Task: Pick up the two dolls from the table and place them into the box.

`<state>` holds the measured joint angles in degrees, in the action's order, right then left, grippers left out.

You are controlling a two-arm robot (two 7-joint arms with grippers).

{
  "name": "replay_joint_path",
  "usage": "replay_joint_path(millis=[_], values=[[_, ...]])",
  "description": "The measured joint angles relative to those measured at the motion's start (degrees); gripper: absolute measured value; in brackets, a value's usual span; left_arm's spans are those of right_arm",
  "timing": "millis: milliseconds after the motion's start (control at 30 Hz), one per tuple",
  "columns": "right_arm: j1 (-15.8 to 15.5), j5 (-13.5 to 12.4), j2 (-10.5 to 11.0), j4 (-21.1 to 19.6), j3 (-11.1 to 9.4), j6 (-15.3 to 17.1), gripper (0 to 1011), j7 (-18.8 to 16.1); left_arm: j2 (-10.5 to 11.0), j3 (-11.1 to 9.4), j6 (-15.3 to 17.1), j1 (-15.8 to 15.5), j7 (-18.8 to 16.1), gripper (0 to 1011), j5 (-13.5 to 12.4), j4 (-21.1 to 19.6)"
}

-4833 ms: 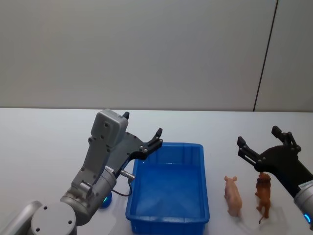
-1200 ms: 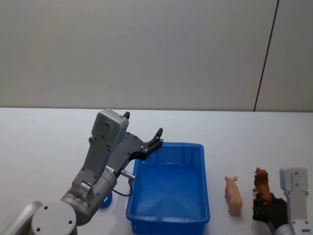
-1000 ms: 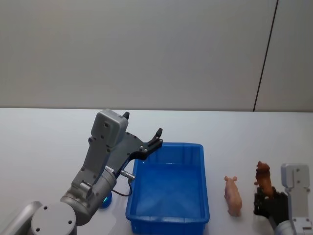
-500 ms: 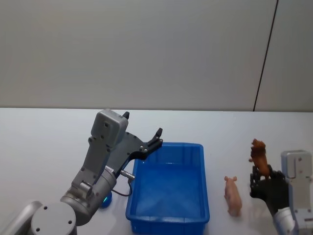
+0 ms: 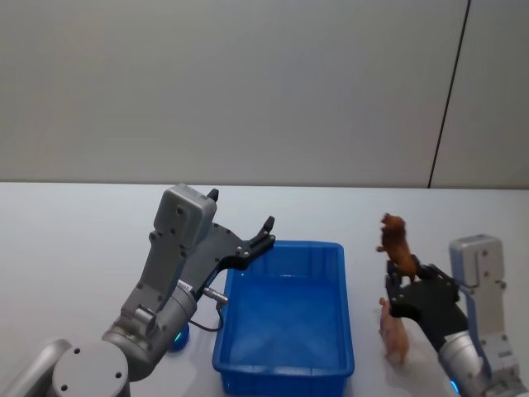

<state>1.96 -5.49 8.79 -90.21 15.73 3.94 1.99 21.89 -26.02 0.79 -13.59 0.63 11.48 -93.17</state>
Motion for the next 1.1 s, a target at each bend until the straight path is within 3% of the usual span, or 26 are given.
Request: replay_joint_path(millis=[367,700,733,1100], values=[[3.5,0.6,-2.0,3.3,1.3,-0.4,299,-9.1,0.0,0.0,0.0,0.0,0.0,1003,0.0,0.0],[6.8,1.1,-4.4,7.6,3.0,0.8,318,-15.4,0.0,0.0,0.0,0.0,0.0,1003,0.0,0.0],[7.3,1.2,-4.9,8.4,3.2,1.1,381,-16.0,0.0,0.0,0.0,0.0,0.0,1003,0.0,0.0],[9.4,1.5,-6.6,11.8,4.3,2.5,706,-17.8,0.0,0.0,0.0,0.0,0.0,1003,0.0,0.0]])
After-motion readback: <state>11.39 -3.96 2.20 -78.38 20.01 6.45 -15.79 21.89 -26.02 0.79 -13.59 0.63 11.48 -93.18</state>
